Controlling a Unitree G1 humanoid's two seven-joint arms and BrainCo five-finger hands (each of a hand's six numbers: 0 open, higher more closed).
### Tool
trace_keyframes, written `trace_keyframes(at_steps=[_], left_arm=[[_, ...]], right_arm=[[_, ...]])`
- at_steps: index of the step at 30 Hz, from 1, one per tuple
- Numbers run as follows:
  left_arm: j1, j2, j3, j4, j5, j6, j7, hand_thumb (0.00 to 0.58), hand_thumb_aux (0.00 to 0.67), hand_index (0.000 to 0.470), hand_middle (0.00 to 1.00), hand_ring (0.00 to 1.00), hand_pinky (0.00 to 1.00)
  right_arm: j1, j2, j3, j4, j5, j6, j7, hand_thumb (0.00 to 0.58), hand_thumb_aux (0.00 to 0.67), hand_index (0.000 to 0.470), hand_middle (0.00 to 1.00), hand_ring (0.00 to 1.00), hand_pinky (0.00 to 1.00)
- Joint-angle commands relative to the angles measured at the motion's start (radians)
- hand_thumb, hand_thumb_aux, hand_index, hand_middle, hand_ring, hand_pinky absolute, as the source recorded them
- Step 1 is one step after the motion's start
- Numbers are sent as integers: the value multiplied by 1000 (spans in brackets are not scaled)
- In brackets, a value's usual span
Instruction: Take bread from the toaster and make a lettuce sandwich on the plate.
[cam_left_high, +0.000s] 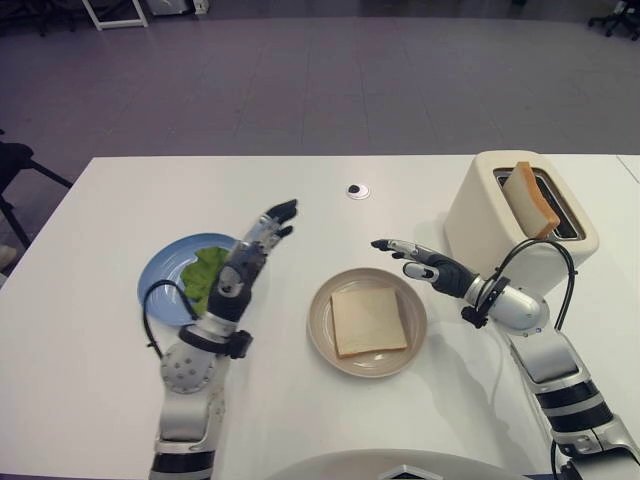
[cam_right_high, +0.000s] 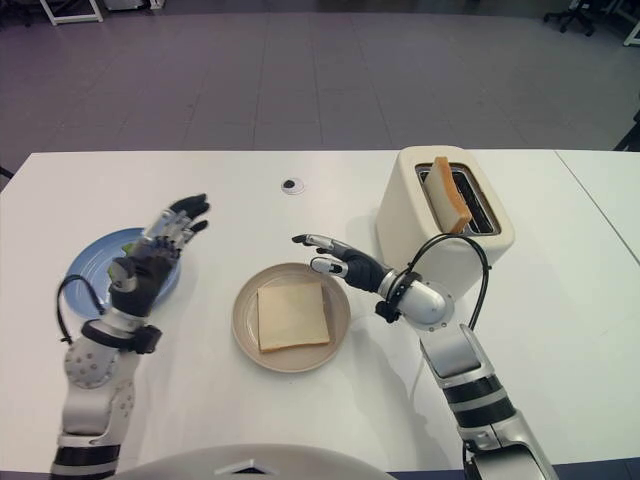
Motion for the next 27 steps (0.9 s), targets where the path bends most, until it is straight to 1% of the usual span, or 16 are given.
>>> trace_keyframes(at_steps=[1,2,3,5,6,10,11,15,18,23,25,26,27], left_arm=[[33,166,197,-38,95,85,9,0,0,0,0,0,0],[48,215,242,-19,155,72,6,0,0,0,0,0,0],[66,266,267,12,264,46,21,0,0,0,0,0,0],[102,371,260,96,548,-10,91,0,0,0,0,0,0],[106,404,237,139,644,-27,118,0,0,0,0,0,0],[63,456,156,267,853,-48,216,0,0,0,0,0,0],[43,469,145,304,887,-48,244,0,0,0,0,0,0],[-66,487,111,441,923,-4,289,0,0,0,0,0,0],[-110,495,74,505,946,7,318,0,0,0,0,0,0],[-180,509,-46,601,1045,47,328,0,0,0,0,0,0],[-199,513,-94,628,1078,58,331,40,24,17,0,0,0],[-214,517,-116,649,1097,64,341,128,79,55,0,0,0],[-227,523,-137,671,1115,70,353,140,87,61,0,0,0]], right_arm=[[0,19,-40,-49,25,-71,-11,0,0,0,0,0,0],[8,27,-52,-72,42,-100,-14,0,0,0,0,0,0],[17,33,-62,-89,55,-124,-17,0,0,0,0,0,0],[37,38,-73,-106,67,-151,-20,0,0,0,0,0,0],[49,40,-77,-106,68,-158,-23,0,0,0,0,0,0],[78,48,-76,-99,61,-178,-24,0,0,0,0,0,0],[82,51,-73,-102,60,-180,-23,0,0,0,0,0,0],[97,60,-60,-98,49,-191,-21,0,0,0,0,0,0],[102,62,-56,-93,45,-196,-22,0,0,0,0,0,0],[100,64,-56,-83,42,-200,-21,0,0,0,0,0,0],[95,65,-55,-79,43,-201,-19,0,0,0,0,0,0],[95,67,-56,-78,43,-202,-19,0,0,0,0,0,0],[95,67,-56,-79,42,-203,-19,0,0,0,0,0,0]])
